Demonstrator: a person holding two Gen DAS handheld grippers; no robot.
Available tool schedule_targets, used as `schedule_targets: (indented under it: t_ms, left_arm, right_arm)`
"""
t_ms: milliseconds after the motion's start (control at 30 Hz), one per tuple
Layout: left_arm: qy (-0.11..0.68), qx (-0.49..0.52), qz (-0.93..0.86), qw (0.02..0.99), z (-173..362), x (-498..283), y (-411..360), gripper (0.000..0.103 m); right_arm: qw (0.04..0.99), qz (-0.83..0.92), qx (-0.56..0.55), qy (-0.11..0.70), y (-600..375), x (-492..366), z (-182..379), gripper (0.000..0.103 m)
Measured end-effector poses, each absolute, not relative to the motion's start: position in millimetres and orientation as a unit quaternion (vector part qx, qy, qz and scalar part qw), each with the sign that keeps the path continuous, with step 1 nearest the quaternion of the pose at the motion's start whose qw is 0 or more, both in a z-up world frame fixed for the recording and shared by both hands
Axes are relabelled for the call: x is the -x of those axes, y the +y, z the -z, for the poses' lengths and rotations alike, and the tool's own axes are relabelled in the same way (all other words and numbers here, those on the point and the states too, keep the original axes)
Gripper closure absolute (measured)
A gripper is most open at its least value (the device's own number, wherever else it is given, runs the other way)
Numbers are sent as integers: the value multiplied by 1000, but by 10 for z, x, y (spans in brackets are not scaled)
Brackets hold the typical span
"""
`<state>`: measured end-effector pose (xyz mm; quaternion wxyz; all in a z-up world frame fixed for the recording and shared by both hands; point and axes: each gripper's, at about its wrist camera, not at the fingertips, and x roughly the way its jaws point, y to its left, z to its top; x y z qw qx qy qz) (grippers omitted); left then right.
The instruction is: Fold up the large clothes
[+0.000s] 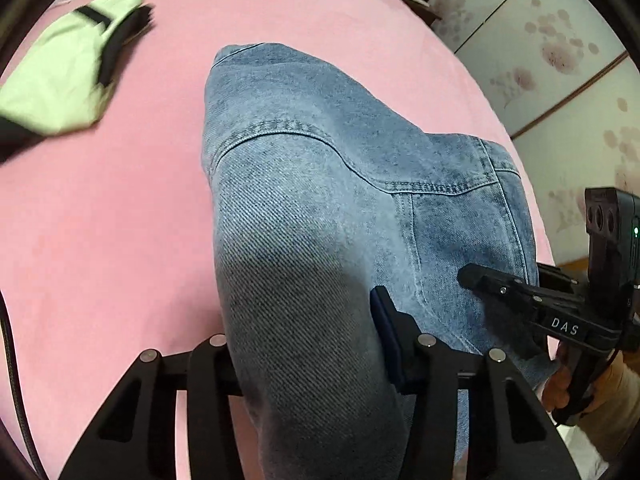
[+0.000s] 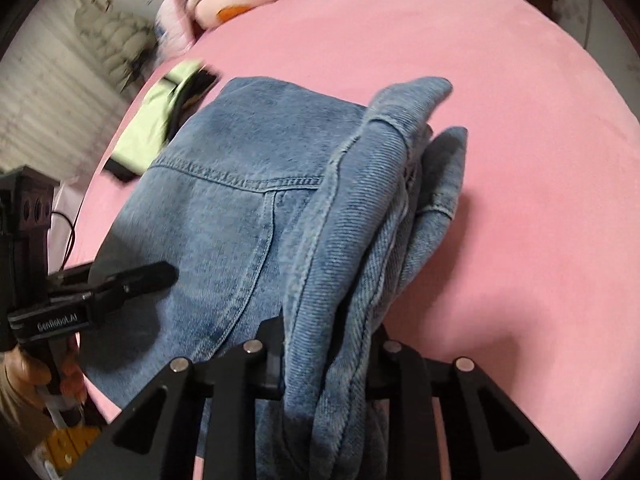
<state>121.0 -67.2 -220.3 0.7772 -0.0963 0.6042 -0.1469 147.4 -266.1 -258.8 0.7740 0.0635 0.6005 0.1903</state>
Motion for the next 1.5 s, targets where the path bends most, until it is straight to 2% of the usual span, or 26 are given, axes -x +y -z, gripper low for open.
schedule_targets:
  t_ms: [200,333,500,667,867,1033,1100,1200,1267,1300,1400,1500]
  left_arm:
    - [628,109,127,760,1876,-747,148,57]
    - [607,112,106,779,1466,-733,812,57]
    - [553,97,92,822,945,-1139,1578,57]
    - [494,69,90,862,685,-2017,2225,56]
    - [459,65,99,880,900,-3116,3025,56]
    - [484,72,87,868,1632,-3849,3427,55]
    - [511,69,58,855,2041,-4087,3499,51]
    - [526,111,42,842,2401,-4204,3661,38]
    - [521,109,30,846,2412,-4176,3719,13]
    - [515,93,21,852,2386,-4137,3736,8]
    - [505,71,7,860,2271,-4099,3802,7]
    - [459,43,-22,887,1905,-3955,3781,7]
  right_arm:
    - [735,-216,-73,639,-1976,-1004,2358,80]
    - [740,-243,-72,623,-1367,-1118,2058,80]
    - [771,-280,-63,568,-656,-1569,1655,80]
    - [807,-307,-51,502,49,-2414,1442,81]
    - [826,-304,-76,468,676,-3568,1639,80]
    - [822,-277,-91,488,1107,-4311,2248,78]
    - [822,-249,-66,508,1314,-4521,2565,77]
    - [818,-198,-12,540,1501,-4727,2969,67]
    - [823,-189,-2,535,1498,-4730,2970,56]
    - [826,-186,5,532,1480,-4716,2946,55]
    - [837,-185,27,514,1450,-4578,2789,53]
    - [855,-167,38,490,1290,-4321,2558,53]
